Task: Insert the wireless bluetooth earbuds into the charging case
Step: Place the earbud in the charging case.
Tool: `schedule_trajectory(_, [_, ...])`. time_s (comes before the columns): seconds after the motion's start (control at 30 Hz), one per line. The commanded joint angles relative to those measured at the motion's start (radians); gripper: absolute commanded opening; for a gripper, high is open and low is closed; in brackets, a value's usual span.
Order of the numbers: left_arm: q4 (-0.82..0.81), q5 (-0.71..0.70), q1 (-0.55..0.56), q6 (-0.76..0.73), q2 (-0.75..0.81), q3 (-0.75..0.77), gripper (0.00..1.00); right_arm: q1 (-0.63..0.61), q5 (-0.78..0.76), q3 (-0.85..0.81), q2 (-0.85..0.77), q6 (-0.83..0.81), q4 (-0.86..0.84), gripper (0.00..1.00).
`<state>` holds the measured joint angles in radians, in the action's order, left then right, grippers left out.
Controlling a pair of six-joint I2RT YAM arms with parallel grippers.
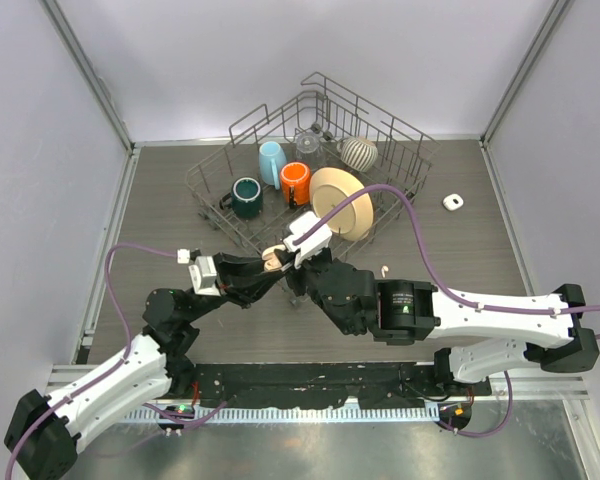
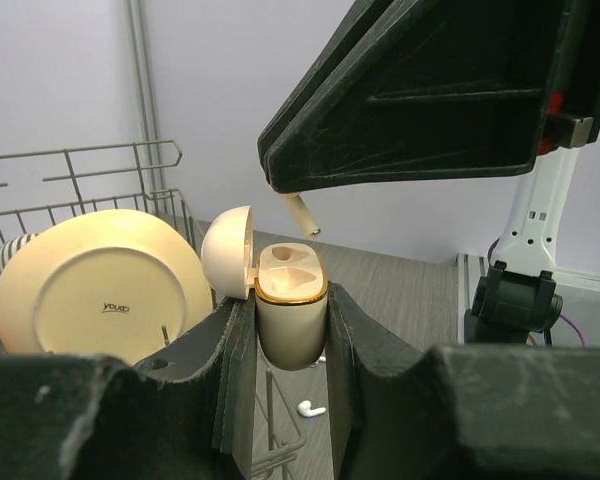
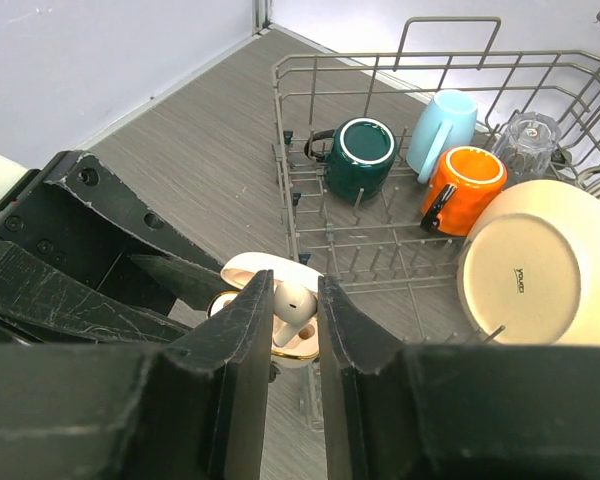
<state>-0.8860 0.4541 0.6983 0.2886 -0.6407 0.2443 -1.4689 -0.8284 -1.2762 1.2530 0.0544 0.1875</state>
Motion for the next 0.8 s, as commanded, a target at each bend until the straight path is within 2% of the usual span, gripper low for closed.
schedule_trajectory(0.0, [-0.059, 0.008, 0.003, 0.009, 0.019, 0.032, 0.0, -0.007, -0.031, -0.009, -0.003, -0.014, -0.036, 0.01])
schedule_trajectory(0.77, [-0.079, 0.024, 0.004, 0.018, 0.033, 0.029, 0.0, -0.007, -0.107, 0.017, 0.01, -0.048, -0.026, 0.01])
